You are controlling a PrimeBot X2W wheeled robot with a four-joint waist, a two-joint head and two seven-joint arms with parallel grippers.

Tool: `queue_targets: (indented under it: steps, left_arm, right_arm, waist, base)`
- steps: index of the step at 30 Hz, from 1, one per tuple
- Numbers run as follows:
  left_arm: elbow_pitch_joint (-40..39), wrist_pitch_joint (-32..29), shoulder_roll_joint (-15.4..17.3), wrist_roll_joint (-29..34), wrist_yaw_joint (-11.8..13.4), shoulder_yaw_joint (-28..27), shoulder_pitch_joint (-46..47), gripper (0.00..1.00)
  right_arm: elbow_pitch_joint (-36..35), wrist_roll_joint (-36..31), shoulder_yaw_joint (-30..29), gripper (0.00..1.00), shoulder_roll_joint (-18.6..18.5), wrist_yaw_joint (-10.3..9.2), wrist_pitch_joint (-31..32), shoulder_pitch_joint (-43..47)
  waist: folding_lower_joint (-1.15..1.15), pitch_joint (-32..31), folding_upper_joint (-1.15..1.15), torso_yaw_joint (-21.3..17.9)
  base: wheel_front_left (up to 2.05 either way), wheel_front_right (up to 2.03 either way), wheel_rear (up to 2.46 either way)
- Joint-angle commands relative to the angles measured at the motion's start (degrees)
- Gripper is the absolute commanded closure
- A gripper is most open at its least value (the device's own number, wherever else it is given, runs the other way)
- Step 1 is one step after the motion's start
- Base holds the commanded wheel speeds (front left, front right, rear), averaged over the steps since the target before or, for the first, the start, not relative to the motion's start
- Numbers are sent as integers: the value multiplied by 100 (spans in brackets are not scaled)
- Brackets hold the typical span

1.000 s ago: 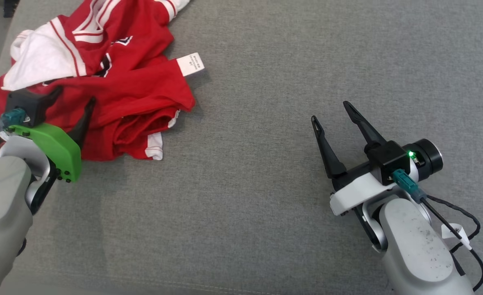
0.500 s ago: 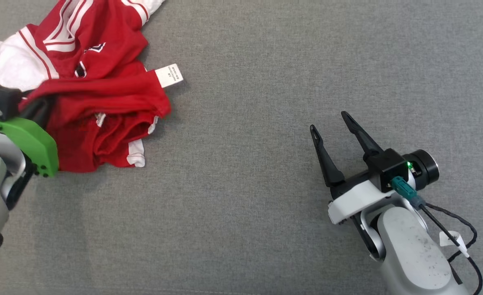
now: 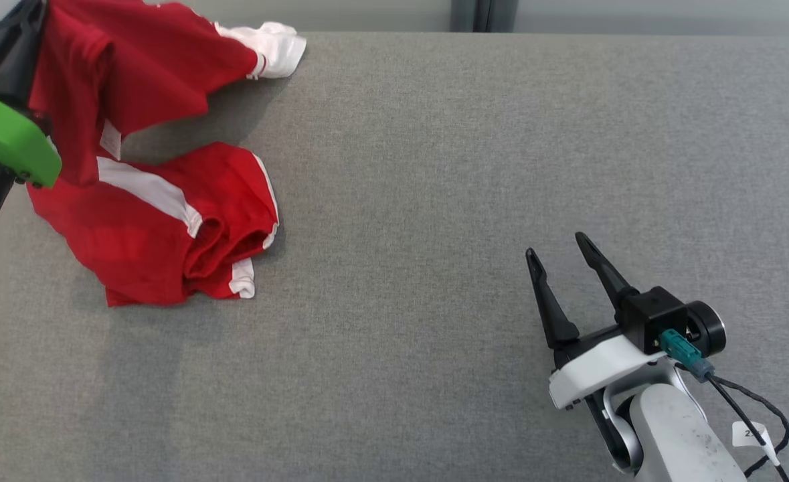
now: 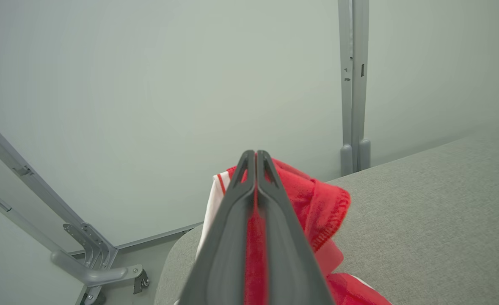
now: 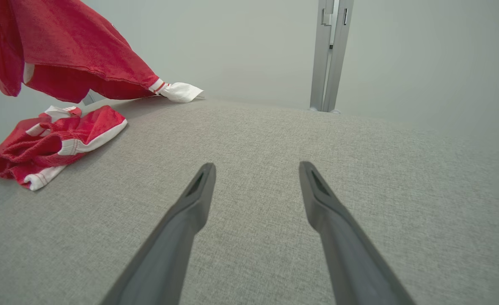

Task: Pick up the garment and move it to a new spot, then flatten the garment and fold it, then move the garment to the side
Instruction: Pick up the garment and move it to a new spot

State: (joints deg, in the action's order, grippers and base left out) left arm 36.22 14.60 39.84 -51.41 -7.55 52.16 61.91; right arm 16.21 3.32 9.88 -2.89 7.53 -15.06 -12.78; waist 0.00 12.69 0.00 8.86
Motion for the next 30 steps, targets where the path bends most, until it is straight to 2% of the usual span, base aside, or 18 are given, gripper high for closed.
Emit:
queue_targets:
  steps: [1,6,10,20,25,30]
  left_arm:
    - [-234,-62,56,-123,11,-45,115,100]
    - [-1230,-389,204,-322,77,-148,236,100]
    - [-2157,-711,296,-588,237,-220,147,100]
    - [-4370,-1386,463,-1481,795,-366,-292,100]
    - [-5005,-1502,377,-1768,971,-399,-382,100]
    - [-5062,-1496,231,-1764,1057,-345,-374,100]
  right_arm:
    - [-36,63,-22,0,-2,-8,-18,143]
    - [-75,215,-102,0,-4,-8,-18,405]
    - [-116,285,-194,0,-3,-8,-18,597]
    - [-255,371,-368,0,-5,-8,-18,810]
    - [-303,408,-365,0,-4,-8,-17,800]
    - [-340,436,-357,0,-3,-8,-17,739]
  waist:
    - [0,-427,0,-153]
    - [0,-789,0,-379]
    - [0,-974,0,-605]
    - [0,-993,0,-1364]
    - [0,-908,0,-1846]
    - [0,-833,0,-2413]
  base:
    - [0,0,0]
    - [0,0,0]
    - [0,0,0]
    - [0,0,0]
    - [0,0,0]
    - [0,0,0]
